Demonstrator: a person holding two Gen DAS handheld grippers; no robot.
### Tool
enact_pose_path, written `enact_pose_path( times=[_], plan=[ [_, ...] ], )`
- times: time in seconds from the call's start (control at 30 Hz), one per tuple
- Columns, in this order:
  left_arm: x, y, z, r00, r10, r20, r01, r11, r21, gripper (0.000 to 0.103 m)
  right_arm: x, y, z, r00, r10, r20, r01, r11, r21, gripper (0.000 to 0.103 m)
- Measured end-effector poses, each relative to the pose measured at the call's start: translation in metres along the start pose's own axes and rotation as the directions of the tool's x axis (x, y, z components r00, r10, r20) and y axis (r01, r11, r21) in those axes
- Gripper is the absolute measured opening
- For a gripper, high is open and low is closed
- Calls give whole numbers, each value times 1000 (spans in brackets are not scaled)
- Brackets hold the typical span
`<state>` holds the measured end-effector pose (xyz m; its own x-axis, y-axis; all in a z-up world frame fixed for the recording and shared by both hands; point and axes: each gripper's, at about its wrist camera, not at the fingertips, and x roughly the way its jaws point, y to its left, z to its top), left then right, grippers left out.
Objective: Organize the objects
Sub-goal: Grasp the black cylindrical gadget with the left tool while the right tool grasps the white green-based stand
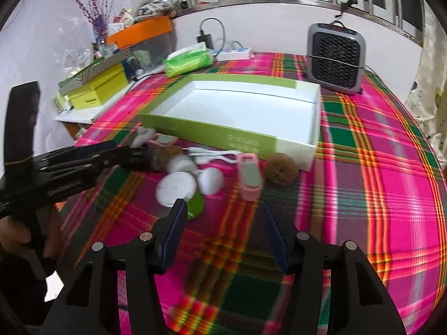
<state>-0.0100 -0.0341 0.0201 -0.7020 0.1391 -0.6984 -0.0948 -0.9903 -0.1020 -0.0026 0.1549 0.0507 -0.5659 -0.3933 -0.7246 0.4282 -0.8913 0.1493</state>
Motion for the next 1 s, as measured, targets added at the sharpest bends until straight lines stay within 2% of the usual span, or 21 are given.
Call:
enact_pose_path(
  times=[0.2, 0.4, 0.43, 0.47, 0.5, 0.7, 1.0],
  plan=[
    [1, 5, -2, 1000, -20, -9, 20, 1000, 3, 41, 13, 21, 2, 999, 37, -23, -38, 999, -34, 56],
    [4, 11, -2, 997, -72, -20, 71, 997, -2, 41, 25, 28, 8, 1000, 12, -23, -13, 999, -47, 56],
    [5, 12, -2, 996, -83, -21, 83, 997, -3, 41, 27, 28, 9, 1000, 6, -21, -7, 999, -50, 53],
    [6, 11, -1, 995, -92, -22, 92, 996, -2, 41, 27, 28, 9, 1000, -1, -19, 0, 999, -52, 42],
    [7, 11, -1, 994, -103, -23, 103, 995, 0, 41, 28, 28, 10, 1000, -9, -16, 8, 999, -53, 35],
    [14, 10, 6, 986, -163, -26, 163, 987, 7, 41, 26, 24, 8, 1000, -15, -13, 15, 999, -50, 35],
    [16, 9, 11, 980, -195, -39, 196, 980, 30, 42, 20, 17, 5, 1000, -8, -16, 8, 999, -45, 35]
  ],
)
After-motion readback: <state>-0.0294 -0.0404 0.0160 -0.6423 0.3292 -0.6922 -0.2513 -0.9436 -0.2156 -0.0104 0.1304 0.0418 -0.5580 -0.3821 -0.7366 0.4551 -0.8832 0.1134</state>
